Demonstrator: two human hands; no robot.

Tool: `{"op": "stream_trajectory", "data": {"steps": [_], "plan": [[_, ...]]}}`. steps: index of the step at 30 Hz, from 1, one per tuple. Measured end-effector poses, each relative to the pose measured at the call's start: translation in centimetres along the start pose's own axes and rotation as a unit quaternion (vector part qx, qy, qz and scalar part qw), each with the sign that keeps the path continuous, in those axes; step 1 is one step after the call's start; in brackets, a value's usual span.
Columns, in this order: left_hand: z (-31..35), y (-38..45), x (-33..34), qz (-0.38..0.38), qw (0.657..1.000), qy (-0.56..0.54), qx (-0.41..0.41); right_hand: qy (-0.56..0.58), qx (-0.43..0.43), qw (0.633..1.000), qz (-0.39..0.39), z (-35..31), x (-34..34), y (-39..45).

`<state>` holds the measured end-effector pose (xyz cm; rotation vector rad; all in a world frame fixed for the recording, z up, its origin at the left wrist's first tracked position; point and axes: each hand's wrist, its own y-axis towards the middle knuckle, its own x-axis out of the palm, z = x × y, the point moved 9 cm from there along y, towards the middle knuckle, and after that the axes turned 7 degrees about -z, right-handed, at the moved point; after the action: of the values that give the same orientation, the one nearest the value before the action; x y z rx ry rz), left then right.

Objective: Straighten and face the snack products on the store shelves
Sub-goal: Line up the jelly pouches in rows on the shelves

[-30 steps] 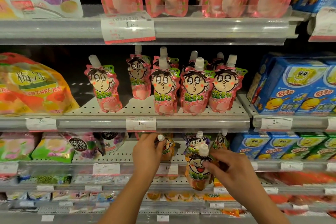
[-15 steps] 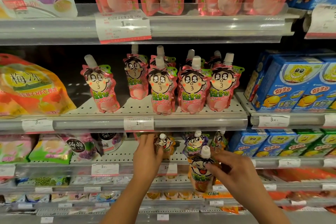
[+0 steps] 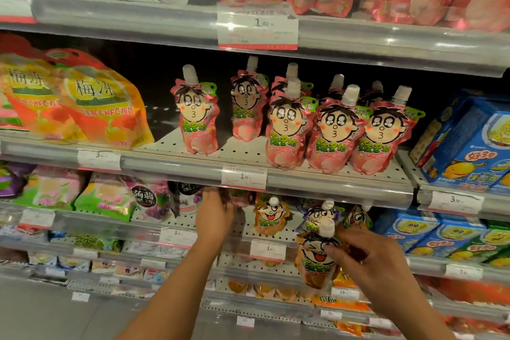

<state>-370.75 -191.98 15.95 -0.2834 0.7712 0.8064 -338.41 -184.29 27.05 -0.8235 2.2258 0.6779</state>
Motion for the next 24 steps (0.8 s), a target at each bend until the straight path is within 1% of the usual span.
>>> {"op": "stream_trajectory", "data": {"steps": [4,7,12,15,17,21,24], "plan": [[0.9,1.4,0.1,-0.029,0.999,-0.016,-0.013,0.003,-0.003,1.000,0.012,-0.7,-0.5,0.2],[1.2,2.0,0.2,-0.034,0.998,-0.046,-0.018,-0.005,-0.012,1.000,0.015,-1.0,-0.6,0.3],[0.0,3.1,0.8,-0.039,0.998,-0.020,-0.036,-0.013,-0.006,1.000,0.012,-1.1,-0.5,0.3],[-0.5,3.3,0.4,-0.023,1.000,0.008,-0.017,-0.020,-0.004,1.000,0.010,-1.0,-0.1,0.4],[-0.6,3.0,-0.1,-0.017,1.000,0.007,0.001,-0.021,-0.012,1.000,0.009,-1.1,0.1,0.5],[-0.8,1.3,-1.4,0.005,0.999,0.027,0.042,-0.029,-0.025,0.999,0.001,-2.1,0.5,0.8],[-1.0,-1.4,-3.1,0.032,0.997,-0.005,0.072,-0.009,-0.020,1.000,-0.005,-3.1,1.1,1.4]]}}
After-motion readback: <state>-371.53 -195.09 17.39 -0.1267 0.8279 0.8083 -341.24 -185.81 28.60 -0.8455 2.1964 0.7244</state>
